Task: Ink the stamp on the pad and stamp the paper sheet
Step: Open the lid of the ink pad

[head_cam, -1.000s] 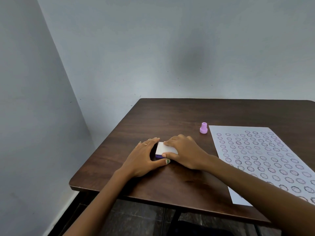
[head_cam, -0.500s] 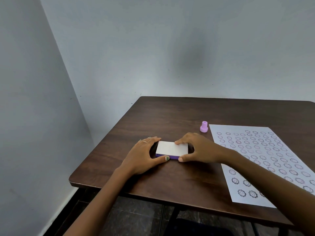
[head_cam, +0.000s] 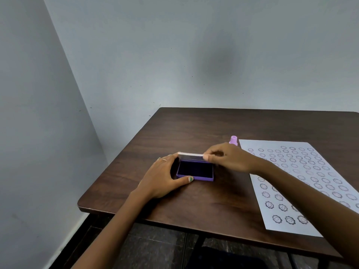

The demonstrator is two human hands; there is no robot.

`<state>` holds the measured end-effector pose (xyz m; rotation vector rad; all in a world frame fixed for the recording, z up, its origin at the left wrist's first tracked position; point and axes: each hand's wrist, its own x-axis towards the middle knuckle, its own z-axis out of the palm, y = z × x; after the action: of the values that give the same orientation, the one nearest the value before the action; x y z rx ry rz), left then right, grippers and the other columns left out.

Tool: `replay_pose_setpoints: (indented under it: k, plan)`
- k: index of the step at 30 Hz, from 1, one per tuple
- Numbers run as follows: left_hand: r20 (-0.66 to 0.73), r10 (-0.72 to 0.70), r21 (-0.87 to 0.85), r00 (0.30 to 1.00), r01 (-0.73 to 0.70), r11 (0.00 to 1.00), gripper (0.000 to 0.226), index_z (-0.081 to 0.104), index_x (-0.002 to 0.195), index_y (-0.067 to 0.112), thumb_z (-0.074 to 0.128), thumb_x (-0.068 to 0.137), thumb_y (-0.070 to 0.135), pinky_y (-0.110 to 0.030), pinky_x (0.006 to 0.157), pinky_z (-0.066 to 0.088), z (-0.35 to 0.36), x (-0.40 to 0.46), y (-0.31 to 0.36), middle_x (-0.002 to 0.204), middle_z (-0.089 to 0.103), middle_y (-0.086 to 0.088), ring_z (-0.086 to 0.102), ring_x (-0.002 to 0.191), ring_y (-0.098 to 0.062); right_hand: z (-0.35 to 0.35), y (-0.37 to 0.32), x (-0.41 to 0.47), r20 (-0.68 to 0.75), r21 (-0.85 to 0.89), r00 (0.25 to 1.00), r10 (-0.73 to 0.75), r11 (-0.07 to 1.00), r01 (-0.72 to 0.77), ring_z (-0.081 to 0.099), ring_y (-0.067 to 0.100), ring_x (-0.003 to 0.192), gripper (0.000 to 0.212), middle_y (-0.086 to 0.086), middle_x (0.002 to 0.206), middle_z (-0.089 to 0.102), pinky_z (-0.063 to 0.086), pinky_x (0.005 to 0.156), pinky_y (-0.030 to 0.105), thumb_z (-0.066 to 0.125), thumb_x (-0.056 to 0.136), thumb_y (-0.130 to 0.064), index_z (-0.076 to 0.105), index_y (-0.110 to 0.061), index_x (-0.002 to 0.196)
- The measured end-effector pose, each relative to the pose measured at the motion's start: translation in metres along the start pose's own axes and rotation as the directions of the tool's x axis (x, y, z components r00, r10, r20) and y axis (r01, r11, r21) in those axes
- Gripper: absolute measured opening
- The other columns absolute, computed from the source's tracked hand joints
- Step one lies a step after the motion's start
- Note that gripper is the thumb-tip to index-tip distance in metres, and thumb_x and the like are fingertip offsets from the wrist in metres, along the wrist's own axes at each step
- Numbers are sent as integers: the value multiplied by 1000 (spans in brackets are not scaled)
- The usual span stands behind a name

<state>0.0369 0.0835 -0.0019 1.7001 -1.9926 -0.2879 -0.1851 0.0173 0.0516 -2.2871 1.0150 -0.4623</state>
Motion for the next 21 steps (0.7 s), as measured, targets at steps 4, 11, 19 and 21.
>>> replay_pose_setpoints:
  k: [4,11,19,21]
  plan:
    - [21,-4,-19,1000,4,1000,93,24,145,30,54,69,73,-33,105,38,-1,0,1,143,47,6,44,126,-12,3,5,10,-137,-54,991,5,998,-12,51,13,73,37,4,78,59,29,94,47,41,94,-36,61,-7,82]
    - [38,-51,-54,998,53,997,103,3,148,35,58,69,72,-33,111,24,-1,1,2,151,36,8,37,135,-17,10,17,28,-324,-8,946,4,1000,-7,53,8,71,17,1,91,62,38,60,14,48,93,-19,61,-10,99]
    - [5,9,-4,1000,-9,1000,79,38,137,33,52,69,72,-24,100,31,-1,0,0,144,44,8,40,128,-10,15,32,47,-315,-54,949,30,997,-50,49,13,91,23,11,113,61,35,78,24,52,90,-17,61,-8,109]
    - [-4,20,1,1000,-20,1000,77,40,136,33,52,70,71,-23,101,29,0,0,0,144,44,9,39,128,-9,16,34,49,-299,-77,954,32,995,-57,50,15,94,24,13,114,60,35,80,24,52,90,-16,62,-8,111]
